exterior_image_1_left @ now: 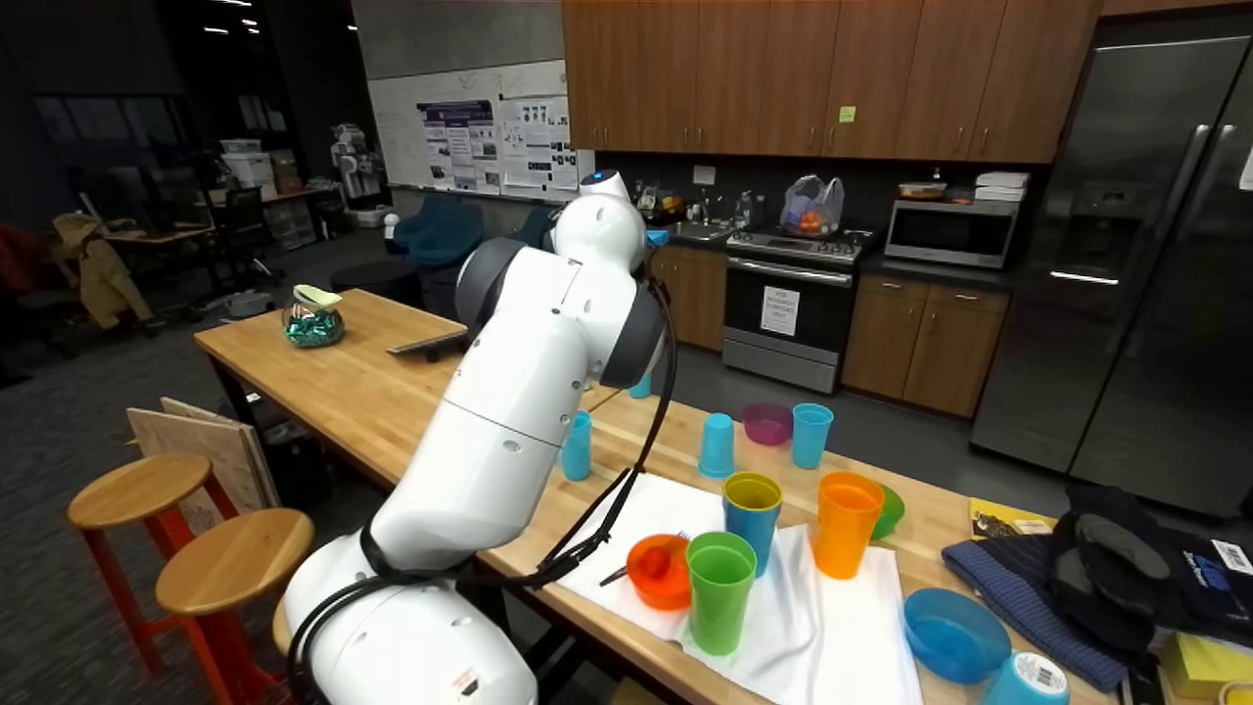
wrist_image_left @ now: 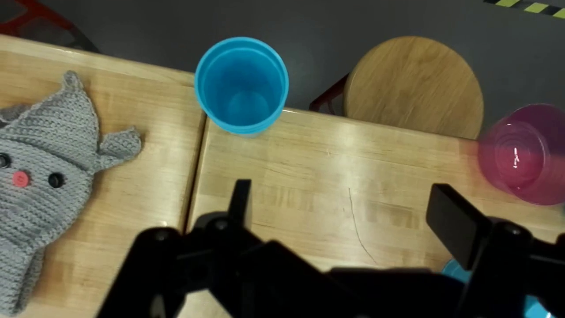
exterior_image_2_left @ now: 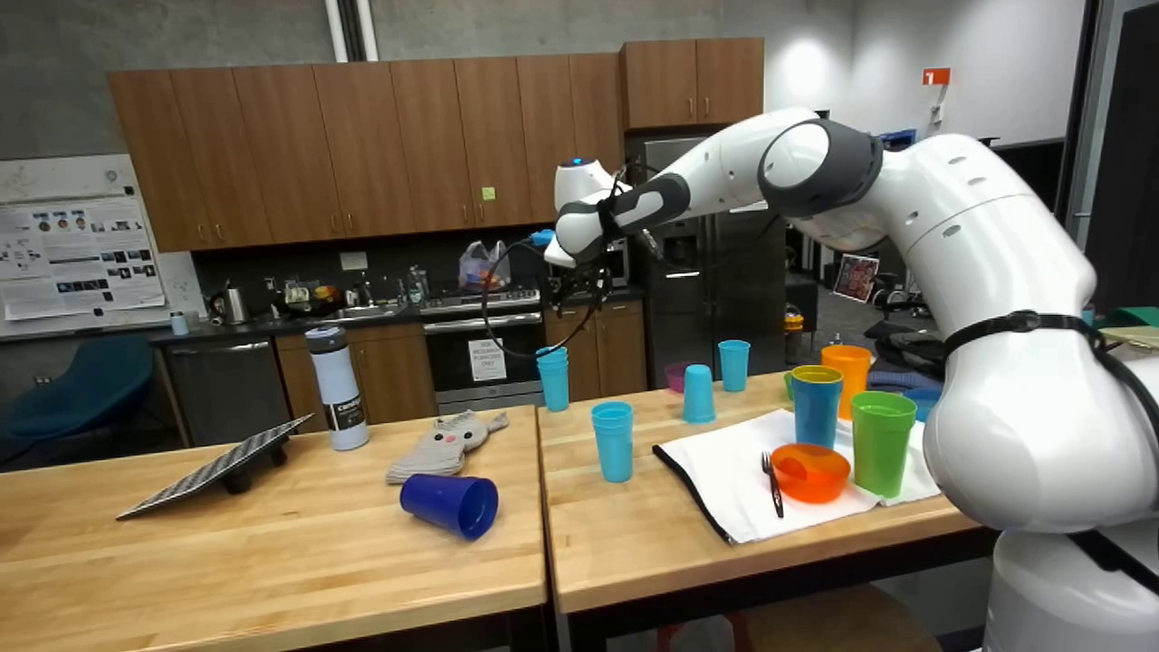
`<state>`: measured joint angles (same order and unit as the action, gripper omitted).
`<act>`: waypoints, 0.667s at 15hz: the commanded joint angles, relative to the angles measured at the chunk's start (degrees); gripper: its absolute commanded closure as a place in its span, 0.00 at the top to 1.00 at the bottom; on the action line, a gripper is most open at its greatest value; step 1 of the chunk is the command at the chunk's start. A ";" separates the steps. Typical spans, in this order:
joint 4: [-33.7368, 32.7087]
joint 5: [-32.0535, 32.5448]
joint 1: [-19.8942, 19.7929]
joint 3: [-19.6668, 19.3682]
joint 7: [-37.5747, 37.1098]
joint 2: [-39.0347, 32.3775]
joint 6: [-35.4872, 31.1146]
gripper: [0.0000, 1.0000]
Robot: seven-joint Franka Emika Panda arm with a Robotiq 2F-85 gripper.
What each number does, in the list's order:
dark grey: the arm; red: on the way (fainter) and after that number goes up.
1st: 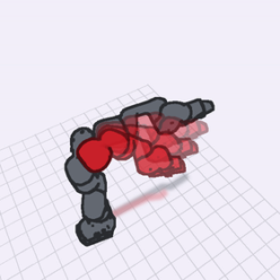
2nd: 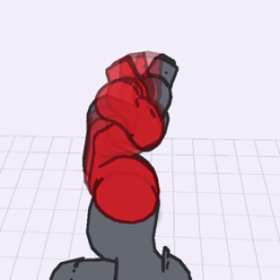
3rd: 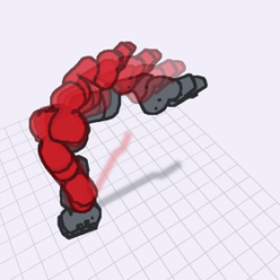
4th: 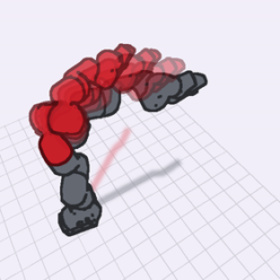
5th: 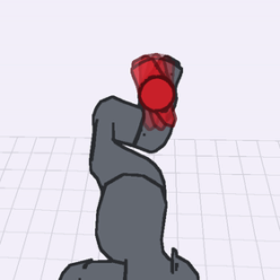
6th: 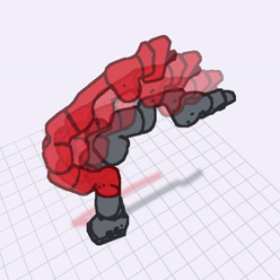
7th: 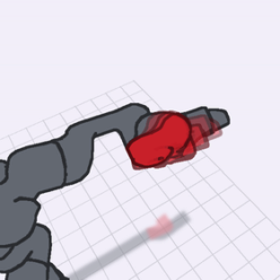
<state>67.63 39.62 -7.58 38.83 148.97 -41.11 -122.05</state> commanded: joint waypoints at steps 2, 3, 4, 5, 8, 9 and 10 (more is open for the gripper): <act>-8.20 0.16 3.84 -0.83 -0.40 -5.45 1.47 1.00; -9.31 0.31 4.64 -1.15 -0.65 -6.26 1.65 1.00; -10.74 0.25 5.35 -1.43 -0.71 -7.23 1.97 1.00; -11.62 0.11 5.81 -1.66 -0.79 -7.86 2.14 1.00; -14.38 -2.96 8.52 -5.77 -0.65 -8.83 2.59 1.00; -14.93 -2.97 8.66 -5.79 -0.76 -9.31 2.66 1.00; -15.61 -3.06 8.80 -5.99 -0.92 -9.70 2.95 1.00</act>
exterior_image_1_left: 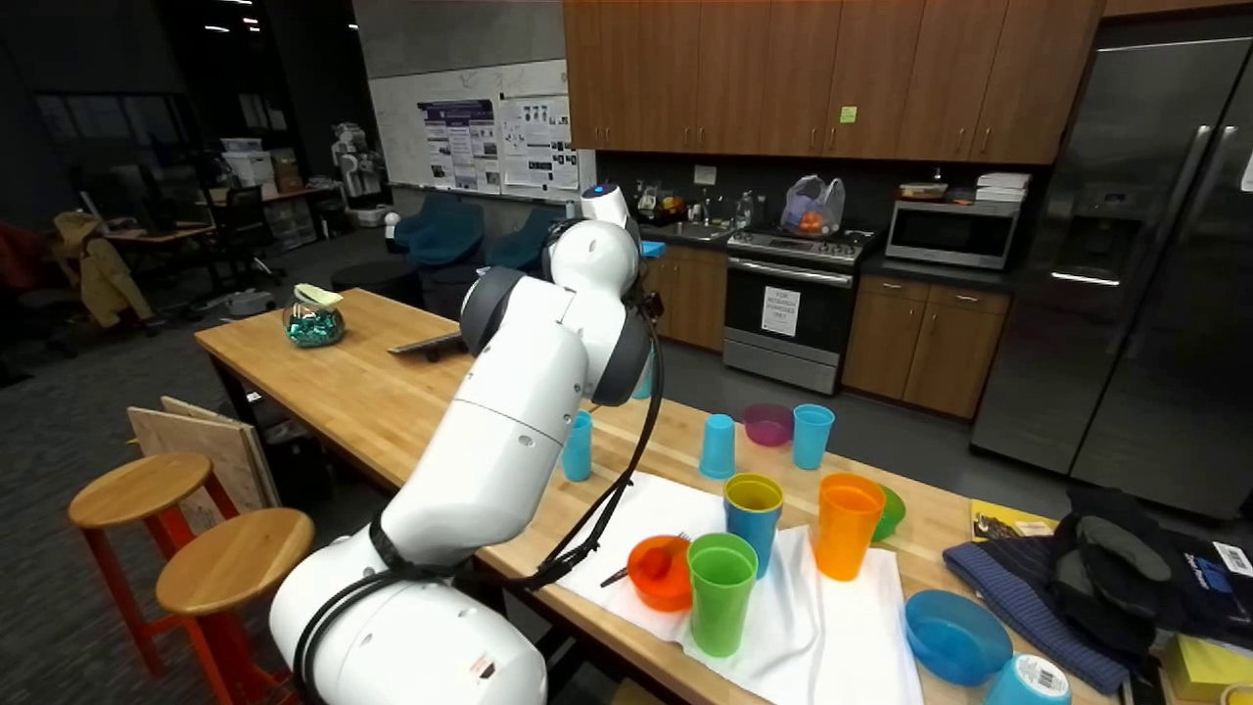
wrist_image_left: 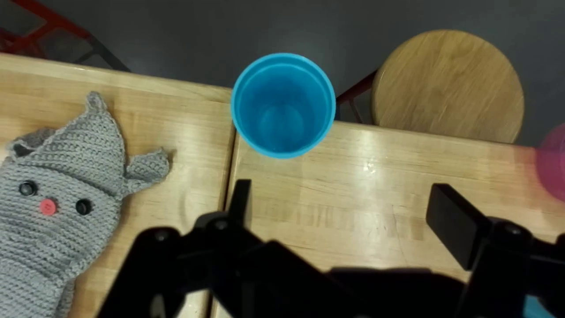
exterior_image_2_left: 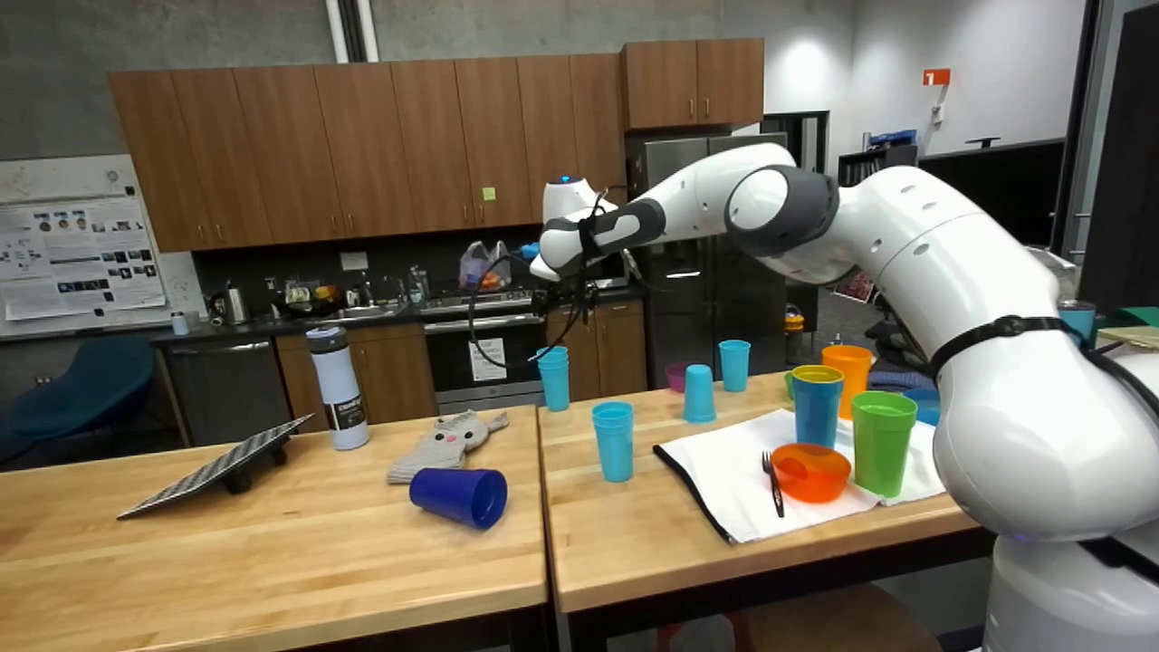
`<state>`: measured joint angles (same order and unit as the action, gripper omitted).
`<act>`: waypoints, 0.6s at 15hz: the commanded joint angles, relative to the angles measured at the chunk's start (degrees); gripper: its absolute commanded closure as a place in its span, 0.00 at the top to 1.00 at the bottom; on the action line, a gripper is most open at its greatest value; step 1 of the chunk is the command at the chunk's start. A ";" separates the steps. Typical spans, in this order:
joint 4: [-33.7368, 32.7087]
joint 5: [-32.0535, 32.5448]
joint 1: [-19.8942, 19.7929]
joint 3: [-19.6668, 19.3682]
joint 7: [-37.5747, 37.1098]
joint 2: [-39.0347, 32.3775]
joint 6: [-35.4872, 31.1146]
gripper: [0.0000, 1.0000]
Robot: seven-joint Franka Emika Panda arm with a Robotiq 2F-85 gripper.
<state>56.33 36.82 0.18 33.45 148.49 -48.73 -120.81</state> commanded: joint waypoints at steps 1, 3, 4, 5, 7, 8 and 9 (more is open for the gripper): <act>-4.31 -0.24 1.02 -0.68 -0.53 -2.16 1.94 1.00; -5.49 -0.32 0.95 -0.96 -0.83 -2.87 2.88 1.00; -5.33 -0.44 0.74 -0.92 -0.90 -2.86 3.08 1.00; -5.12 -0.25 0.68 -1.11 -1.08 -2.81 3.29 1.00; -5.80 -0.06 0.86 -1.63 -1.39 -2.94 4.53 1.00; -5.71 -0.11 0.82 -1.73 -1.37 -2.84 5.07 1.00; -6.13 -0.17 0.89 -1.83 -1.34 -3.00 5.52 1.00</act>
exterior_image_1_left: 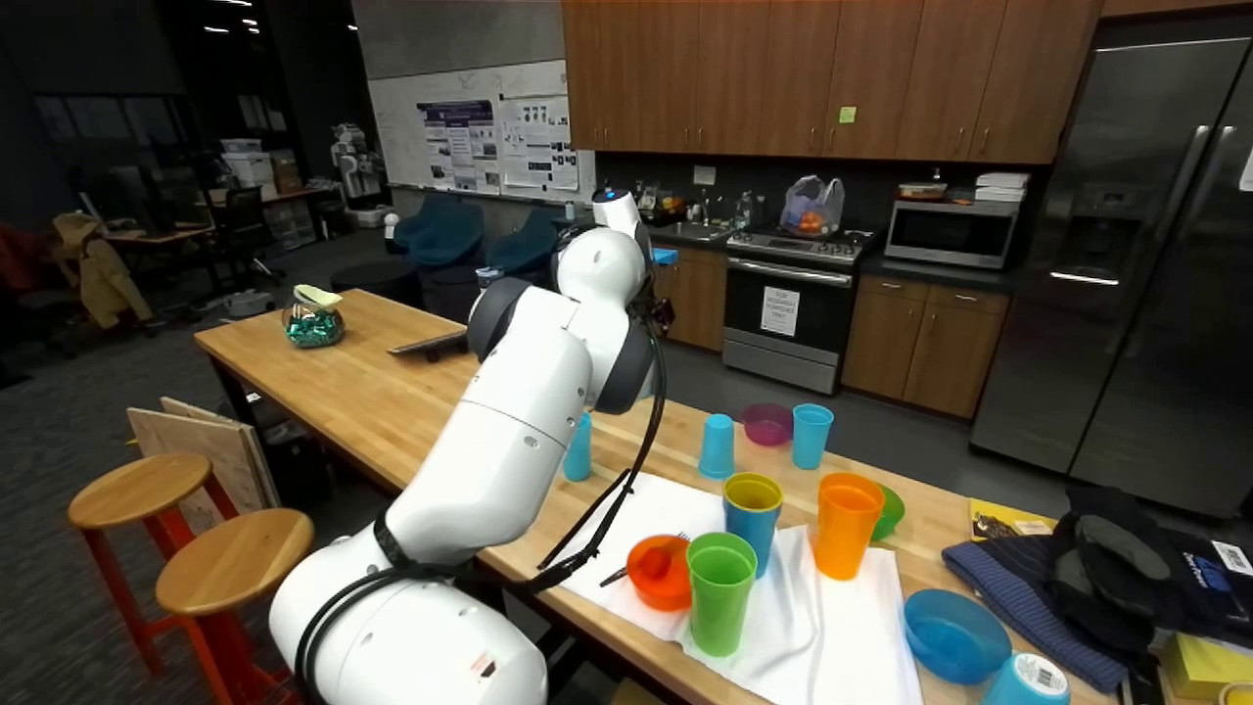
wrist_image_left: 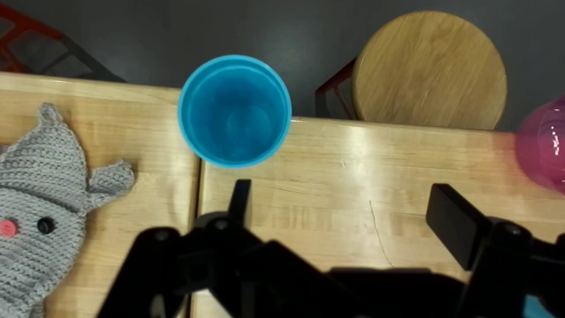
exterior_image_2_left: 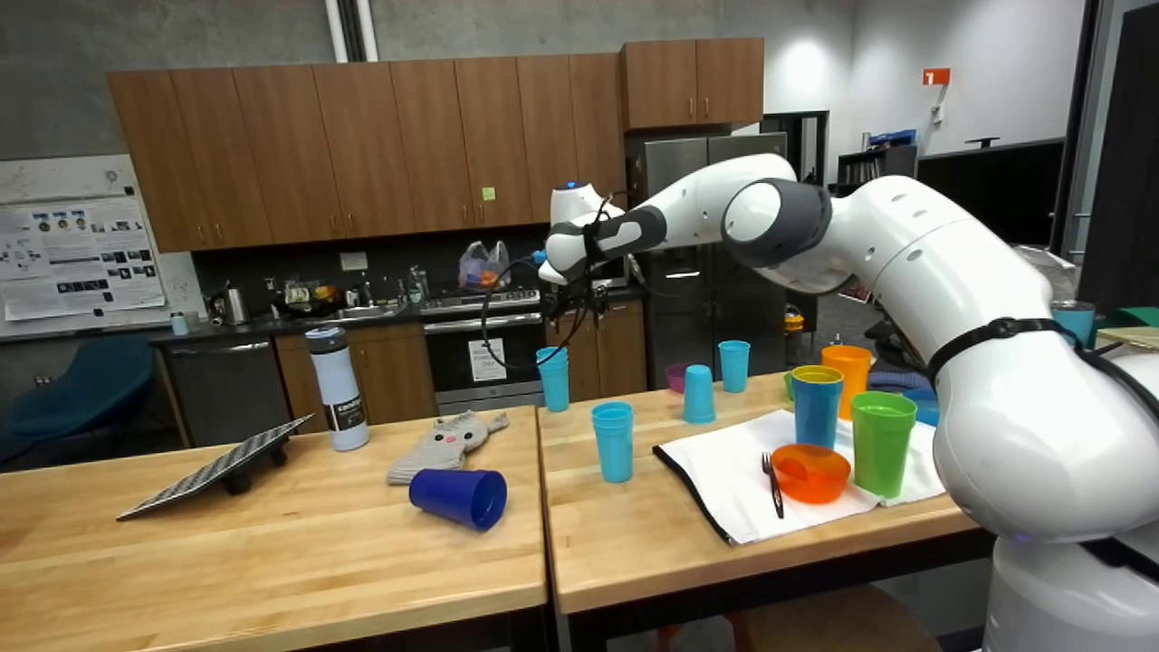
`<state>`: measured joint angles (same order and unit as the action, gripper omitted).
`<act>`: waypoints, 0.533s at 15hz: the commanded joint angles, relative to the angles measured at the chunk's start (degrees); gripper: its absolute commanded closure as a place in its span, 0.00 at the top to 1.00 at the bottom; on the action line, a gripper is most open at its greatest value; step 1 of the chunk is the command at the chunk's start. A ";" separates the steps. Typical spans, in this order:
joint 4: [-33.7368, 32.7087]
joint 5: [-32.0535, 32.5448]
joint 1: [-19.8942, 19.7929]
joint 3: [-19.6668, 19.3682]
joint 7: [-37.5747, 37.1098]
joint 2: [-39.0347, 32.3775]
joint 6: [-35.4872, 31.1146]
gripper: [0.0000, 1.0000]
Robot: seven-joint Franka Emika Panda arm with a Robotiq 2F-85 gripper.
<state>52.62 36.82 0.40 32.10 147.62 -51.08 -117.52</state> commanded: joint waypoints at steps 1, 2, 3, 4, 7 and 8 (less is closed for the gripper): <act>-2.50 -0.11 0.70 -0.52 -0.30 -0.68 2.36 1.00; -2.46 -0.09 0.67 -0.47 -0.19 -0.67 2.39 1.00; -2.82 -0.12 0.78 -0.48 -0.26 -0.90 2.39 1.00; -2.89 -0.11 0.83 -0.45 -0.22 -1.04 2.23 1.00; -3.77 -0.39 1.13 -0.21 0.33 -1.99 2.21 1.00; -4.34 -0.31 1.43 -0.30 0.44 -2.49 2.42 1.00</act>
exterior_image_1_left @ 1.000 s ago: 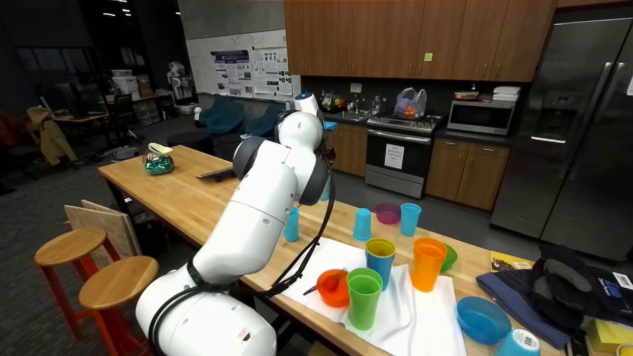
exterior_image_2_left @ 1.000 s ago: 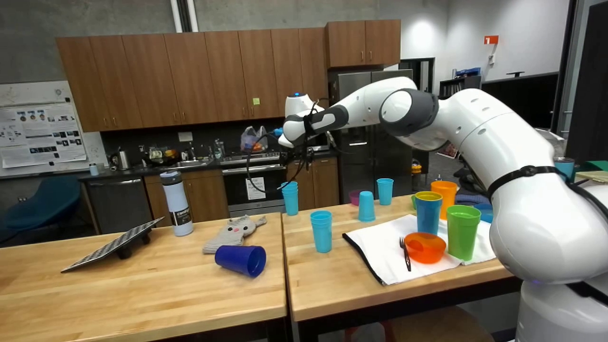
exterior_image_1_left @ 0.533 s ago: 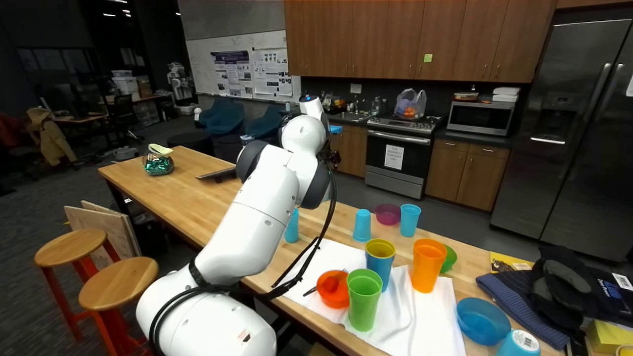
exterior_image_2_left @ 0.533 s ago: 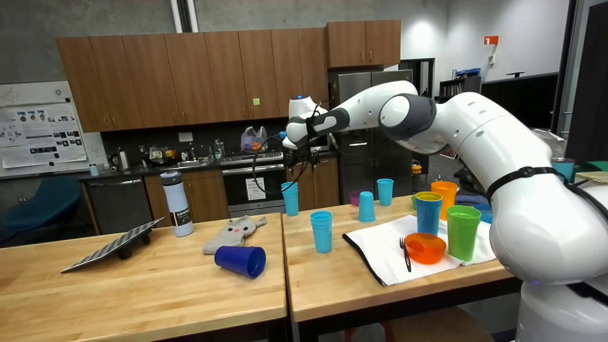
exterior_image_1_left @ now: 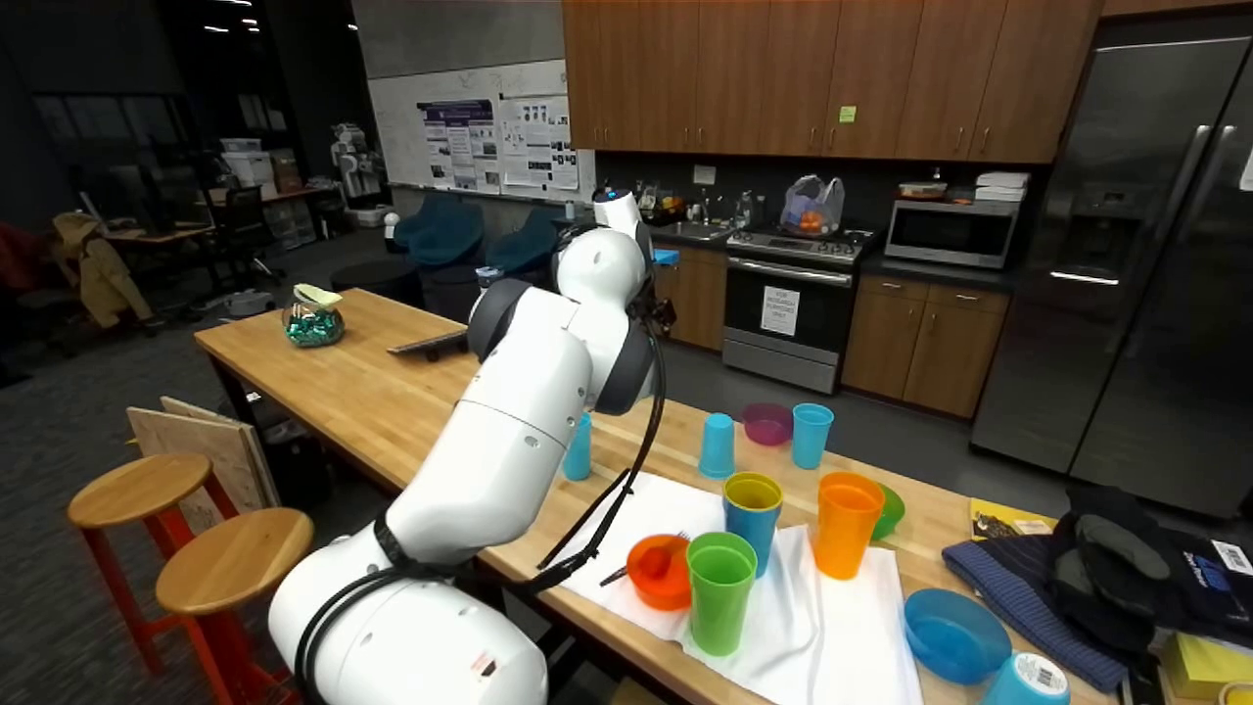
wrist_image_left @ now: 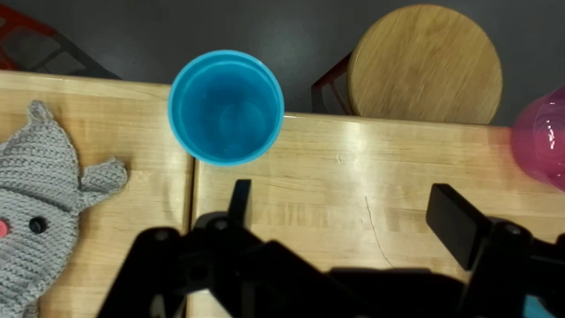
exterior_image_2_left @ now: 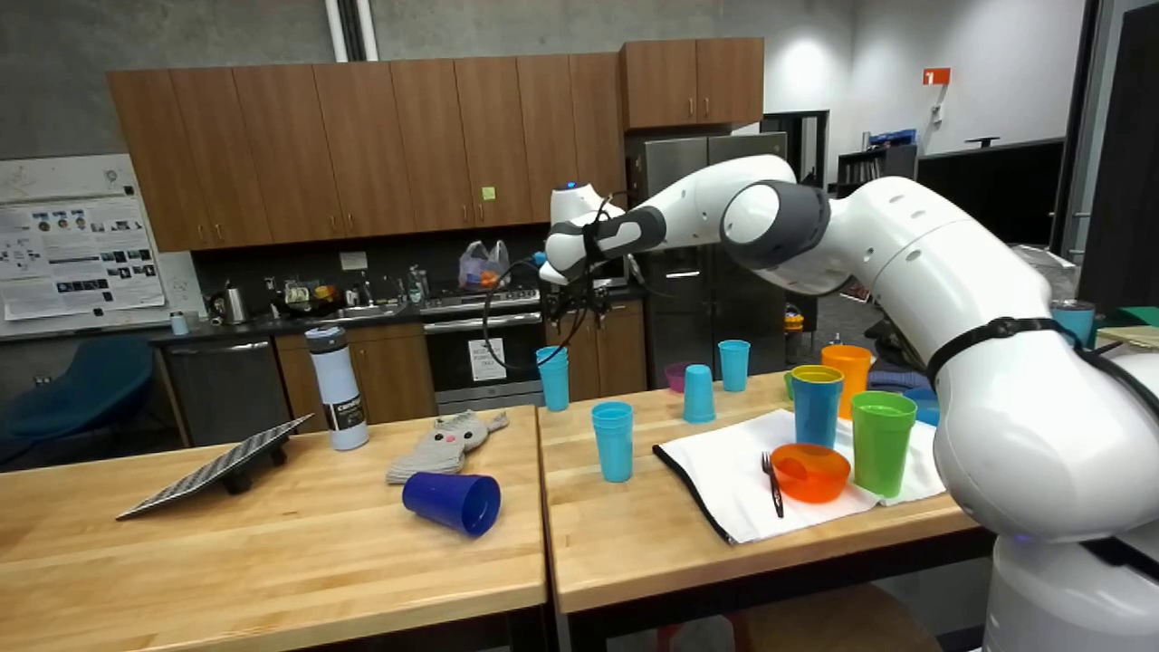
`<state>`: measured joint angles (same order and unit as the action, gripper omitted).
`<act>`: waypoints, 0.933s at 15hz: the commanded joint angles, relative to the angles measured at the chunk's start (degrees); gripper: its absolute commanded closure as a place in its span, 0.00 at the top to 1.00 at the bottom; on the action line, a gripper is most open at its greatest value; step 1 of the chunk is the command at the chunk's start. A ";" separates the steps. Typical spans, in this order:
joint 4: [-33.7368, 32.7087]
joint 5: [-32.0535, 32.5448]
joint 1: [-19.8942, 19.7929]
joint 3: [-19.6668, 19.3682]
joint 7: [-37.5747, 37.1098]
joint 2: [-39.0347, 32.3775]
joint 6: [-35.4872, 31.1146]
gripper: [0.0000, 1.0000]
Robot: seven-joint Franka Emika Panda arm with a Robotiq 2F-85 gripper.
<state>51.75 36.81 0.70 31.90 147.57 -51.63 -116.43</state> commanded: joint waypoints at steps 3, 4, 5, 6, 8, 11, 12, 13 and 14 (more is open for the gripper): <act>-5.49 -0.50 1.80 -0.06 1.23 -3.76 2.19 1.00; -6.18 -0.56 2.02 -0.04 1.32 -4.29 2.53 1.00; -6.70 -0.52 2.20 -0.02 1.43 -4.75 2.72 1.00; -7.29 -0.33 2.49 -0.12 1.47 -5.17 2.89 1.00; -8.39 -0.17 2.89 -0.16 1.63 -5.86 3.14 1.00; -9.87 0.64 3.77 -0.79 0.66 -6.45 3.19 1.00; -10.72 0.84 4.17 -1.02 0.57 -6.75 3.51 1.00; -11.25 0.84 4.40 -1.13 0.69 -6.97 3.53 1.00; -11.58 0.84 4.61 -1.33 0.75 -7.11 3.57 1.00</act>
<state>44.11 37.07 3.76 31.35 147.94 -57.24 -114.30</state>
